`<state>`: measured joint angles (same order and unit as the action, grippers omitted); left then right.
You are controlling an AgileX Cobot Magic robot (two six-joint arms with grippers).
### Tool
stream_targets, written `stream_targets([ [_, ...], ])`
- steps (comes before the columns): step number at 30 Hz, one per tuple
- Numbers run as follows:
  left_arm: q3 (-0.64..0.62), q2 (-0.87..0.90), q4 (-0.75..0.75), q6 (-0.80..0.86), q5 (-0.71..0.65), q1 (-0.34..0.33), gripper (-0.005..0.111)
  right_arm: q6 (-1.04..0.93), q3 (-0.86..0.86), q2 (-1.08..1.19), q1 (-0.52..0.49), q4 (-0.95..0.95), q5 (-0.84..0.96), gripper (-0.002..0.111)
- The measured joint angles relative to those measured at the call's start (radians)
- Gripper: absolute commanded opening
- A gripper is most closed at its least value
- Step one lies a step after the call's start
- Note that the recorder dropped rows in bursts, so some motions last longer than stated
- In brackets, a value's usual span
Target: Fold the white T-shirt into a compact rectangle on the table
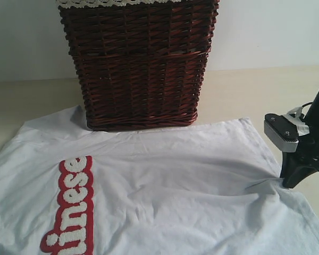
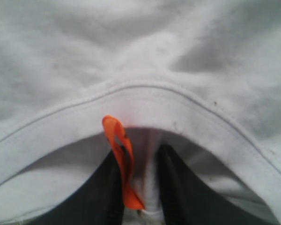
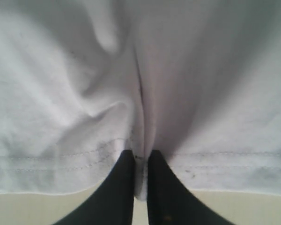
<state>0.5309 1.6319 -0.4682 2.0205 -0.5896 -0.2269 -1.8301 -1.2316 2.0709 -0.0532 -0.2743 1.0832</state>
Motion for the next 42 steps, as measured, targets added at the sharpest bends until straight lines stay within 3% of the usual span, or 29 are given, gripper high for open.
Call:
stream_targets([
  [13,0.000,0.000,-0.006,0.000,0.000,0.000,0.025,0.003,0.000,0.000,0.000,0.000,0.004,0.000],
  [15,0.000,0.000,-0.014,0.000,0.004,0.000,0.019,0.003,0.000,0.000,0.000,0.000,0.004,0.000],
  [17,-0.002,0.000,-0.025,-0.003,0.016,0.000,0.003,0.010,0.000,0.000,0.000,0.002,0.004,0.000],
  [18,-0.002,0.000,-0.032,-0.009,0.027,0.000,0.000,0.021,0.000,0.000,0.000,0.004,0.004,0.000],
  [23,-0.004,-0.076,-0.036,-0.042,0.118,0.001,0.000,0.138,0.002,-0.050,0.002,0.008,0.006,0.000],
  [28,0.032,-0.237,0.057,-0.197,0.103,0.005,0.000,0.213,0.005,-0.238,0.004,0.020,0.008,0.000],
  [32,0.124,-0.356,0.266,-0.457,-0.099,0.008,0.000,0.329,-0.022,-0.423,0.005,0.037,0.076,0.000],
  [35,0.204,-0.456,0.344,-0.540,-0.223,0.008,0.000,0.368,-0.063,-0.558,0.005,0.035,0.099,0.000],
  [42,0.439,-0.710,0.344,-0.463,-0.057,0.008,0.000,0.382,-0.160,-0.773,0.005,0.027,0.031,0.000],
])
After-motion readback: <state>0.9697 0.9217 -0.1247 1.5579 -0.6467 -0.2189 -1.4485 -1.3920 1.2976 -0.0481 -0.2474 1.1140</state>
